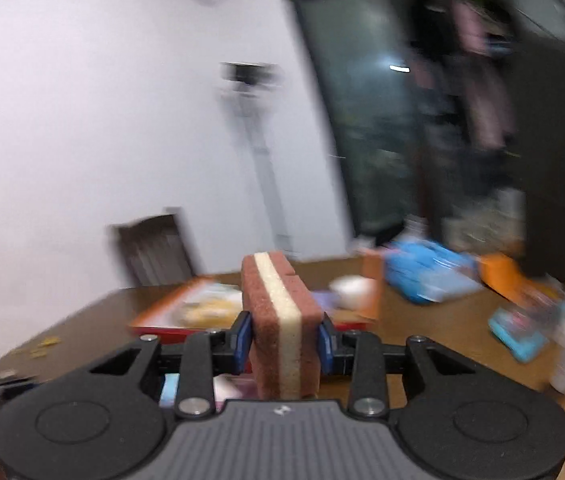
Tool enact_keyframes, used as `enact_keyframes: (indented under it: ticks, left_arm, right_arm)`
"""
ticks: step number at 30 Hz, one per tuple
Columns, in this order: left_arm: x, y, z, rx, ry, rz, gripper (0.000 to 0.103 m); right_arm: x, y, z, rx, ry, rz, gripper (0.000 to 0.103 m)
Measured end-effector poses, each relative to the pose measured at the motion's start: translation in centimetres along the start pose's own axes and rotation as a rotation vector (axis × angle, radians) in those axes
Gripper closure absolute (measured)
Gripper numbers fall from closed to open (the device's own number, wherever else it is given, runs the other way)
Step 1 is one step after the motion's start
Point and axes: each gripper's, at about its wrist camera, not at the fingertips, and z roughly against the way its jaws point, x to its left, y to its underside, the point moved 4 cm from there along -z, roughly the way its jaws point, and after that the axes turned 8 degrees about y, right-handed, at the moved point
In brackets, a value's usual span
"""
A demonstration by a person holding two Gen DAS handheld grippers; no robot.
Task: Organize soft objects
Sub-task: 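Move the right gripper to the pink-and-cream sponge and grasp it, then lift the sponge with the right gripper while the left gripper closes on it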
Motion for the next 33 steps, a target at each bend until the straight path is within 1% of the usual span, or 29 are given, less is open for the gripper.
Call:
enact_keyframes:
  ticks: [1, 3, 5, 7, 8, 9, 10, 11, 13, 15, 17, 18, 19, 20, 21, 22, 23, 25, 26, 27, 28, 30, 32, 33]
  left_arm:
    - [0.8, 0.0, 0.8, -0.009, -0.012, 0.028, 0.012]
    - [2.5, 0.1, 2.4, -0.026, -0.035, 0.092, 0.012]
    - [3.8, 0.5, 3.7, -0.022, -0.032, 0.153, 0.013]
    - [4.5, 1.2, 4.9, -0.004, -0.014, 0.193, 0.013]
    - [4.7, 1.6, 5.5, 0.001, -0.009, 0.199, 0.012]
    - [4.7, 1.9, 5.9, 0.000, -0.012, 0.201, 0.013]
    - [4.8, 2.2, 6.2, -0.003, -0.016, 0.201, 0.013]
    - [4.9, 2.4, 6.5, -0.006, -0.015, 0.202, 0.013]
    - [4.9, 2.4, 6.8, -0.016, 0.001, 0.219, 0.016]
    - [4.6, 1.9, 6.5, -0.033, 0.043, 0.245, 0.016]
    - [3.7, 1.6, 5.3, -0.042, 0.116, 0.238, 0.016]
    - [3.2, 1.6, 4.4, -0.014, 0.136, 0.224, 0.022]
    - [2.7, 1.8, 3.7, 0.020, 0.140, 0.213, 0.037]
    - [2.3, 2.1, 3.1, 0.058, 0.151, 0.200, 0.046]
    - [2.2, 2.6, 2.6, 0.098, 0.161, 0.197, 0.060]
    - [2.2, 3.2, 2.4, 0.112, 0.178, 0.206, 0.060]
    - [2.2, 3.7, 2.7, 0.100, 0.187, 0.219, 0.060]
    - [2.4, 4.6, 3.8, 0.091, 0.188, 0.237, 0.062]
    - [2.5, 5.0, 4.5, 0.079, 0.190, 0.246, 0.062]
    - [2.6, 5.4, 5.2, 0.063, 0.184, 0.255, 0.061]
    - [2.6, 5.9, 6.1, 0.046, 0.173, 0.250, 0.061]
    - [2.0, 6.8, 7.8, 0.020, 0.162, 0.211, 0.061]
    - [1.4, 7.4, 9.3, 0.008, 0.161, 0.196, 0.061]
    - [1.2, 7.7, 9.8, 0.003, 0.170, 0.191, 0.061]
  right_arm:
    - [1.2, 0.3, 0.3, 0.035, -0.060, 0.006, 0.070]
    - [3.6, 2.0, 0.2, 0.146, -0.148, -0.001, 0.070]
    - [5.1, 4.3, -0.1, 0.241, -0.186, -0.033, 0.070]
    - [5.8, 6.6, -0.4, 0.334, -0.224, -0.113, 0.070]
    - [6.3, 7.6, -0.2, 0.354, -0.236, -0.125, 0.070]
    - [6.7, 8.3, 0.3, 0.342, -0.226, -0.082, 0.070]
    - [7.5, 8.7, 0.9, 0.315, -0.191, -0.017, 0.070]
    - [8.5, 8.9, 1.5, 0.268, -0.131, 0.087, 0.070]
    - [10.2, 9.2, 3.0, 0.181, -0.062, 0.300, 0.070]
    - [11.7, 9.6, 3.5, 0.164, -0.079, 0.415, 0.070]
    - [12.7, 10.3, 3.6, 0.177, -0.103, 0.460, 0.070]
    - [13.1, 10.8, 3.5, 0.189, -0.104, 0.475, 0.070]
    - [13.3, 11.1, 3.5, 0.194, -0.100, 0.486, 0.070]
    - [13.4, 11.2, 3.6, 0.195, -0.091, 0.492, 0.070]
    - [13.5, 11.3, 3.7, 0.194, -0.074, 0.491, 0.070]
    - [13.4, 11.4, 3.9, 0.193, -0.057, 0.482, 0.068]
    - [13.2, 11.4, 4.0, 0.199, -0.040, 0.466, 0.065]
    - [12.7, 11.4, 4.6, 0.205, -0.013, 0.408, 0.057]
    - [12.4, 11.3, 4.9, 0.211, 0.000, 0.374, 0.056]
    - [11.9, 11.2, 5.3, 0.220, 0.003, 0.323, 0.052]
    - [11.5, 10.9, 5.9, 0.228, -0.011, 0.275, 0.048]
    - [10.9, 10.6, 6.9, 0.246, -0.049, 0.163, 0.044]
    - [10.5, 10.6, 7.6, 0.271, -0.114, 0.046, 0.043]
    - [10.6, 10.8, 7.9, 0.280, -0.143, 0.012, 0.043]
